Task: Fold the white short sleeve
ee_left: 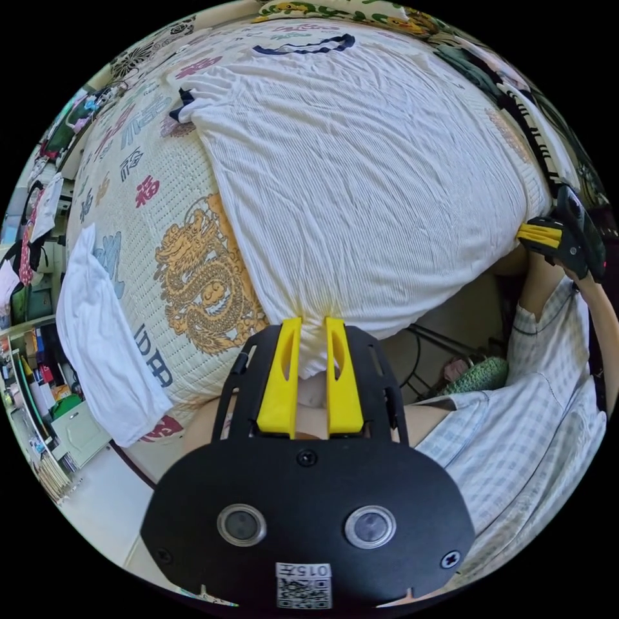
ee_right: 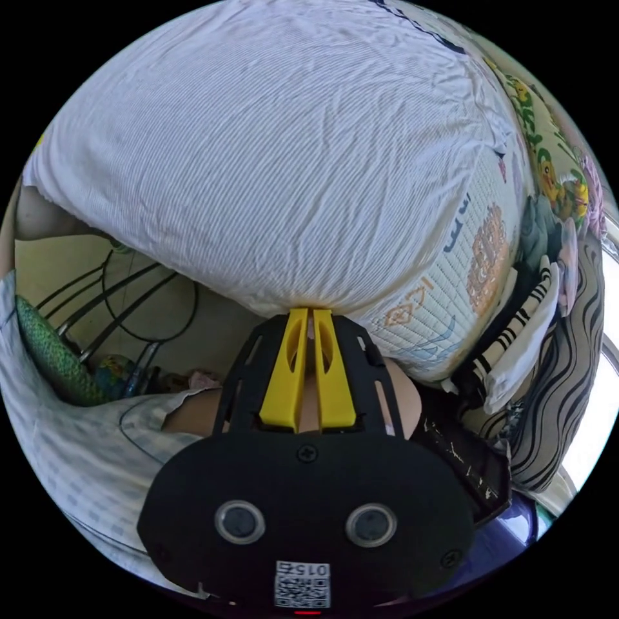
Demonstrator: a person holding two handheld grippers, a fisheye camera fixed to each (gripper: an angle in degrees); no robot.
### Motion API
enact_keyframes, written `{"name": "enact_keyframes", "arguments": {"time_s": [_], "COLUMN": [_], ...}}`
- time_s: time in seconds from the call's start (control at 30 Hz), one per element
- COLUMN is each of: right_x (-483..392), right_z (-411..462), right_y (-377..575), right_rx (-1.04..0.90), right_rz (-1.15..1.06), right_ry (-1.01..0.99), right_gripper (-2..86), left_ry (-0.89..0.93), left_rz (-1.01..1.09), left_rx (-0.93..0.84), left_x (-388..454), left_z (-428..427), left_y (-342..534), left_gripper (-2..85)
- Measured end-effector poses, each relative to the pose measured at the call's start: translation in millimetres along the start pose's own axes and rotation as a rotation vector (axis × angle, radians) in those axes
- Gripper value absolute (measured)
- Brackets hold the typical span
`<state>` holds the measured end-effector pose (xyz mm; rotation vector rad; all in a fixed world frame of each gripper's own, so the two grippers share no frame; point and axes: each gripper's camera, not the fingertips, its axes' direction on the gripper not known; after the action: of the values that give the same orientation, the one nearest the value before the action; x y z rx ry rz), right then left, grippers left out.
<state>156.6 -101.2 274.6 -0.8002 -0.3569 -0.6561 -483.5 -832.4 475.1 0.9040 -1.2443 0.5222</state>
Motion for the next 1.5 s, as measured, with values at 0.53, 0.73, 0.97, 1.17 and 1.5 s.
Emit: {"name": "enact_keyframes", "arguments": {"time_s": [0.53,0.73,0.97,1.17,1.5], "right_x": [125.2,259.8,376.4,457.0,509.9], "right_z": [-1.7,-26.4,-1.7,57.5,116.4], "right_y": [63.5,112.6,102.0,78.2,59.0], "right_rx": [0.174,0.544,0.755,0.811,0.912], "right_rz": [-0.014,0.422,0.672,0.807,0.881], "right_ry": [-0.220,-0.323,-0.670,-1.089,-1.584], "right_gripper": [-0.8,0.1,3.5,5.6,1.8], "left_ry": [0.075,0.143,0.208,0.385,0.413], "left_rz": [0.012,0.136,0.353,0.382,0.391], "left_rx": [-0.094,0.296,0.430,0.289,0.062], "left_x": [-47.0,-61.0,3.6,60.8,64.0], "left_z": [12.8,-67.1,-55.0,30.6,144.6], "left_y": [-22.4,-116.0,-311.1,-480.4,-563.9], "left_gripper": [6.8,8.1,8.3,9.1,1.8]}}
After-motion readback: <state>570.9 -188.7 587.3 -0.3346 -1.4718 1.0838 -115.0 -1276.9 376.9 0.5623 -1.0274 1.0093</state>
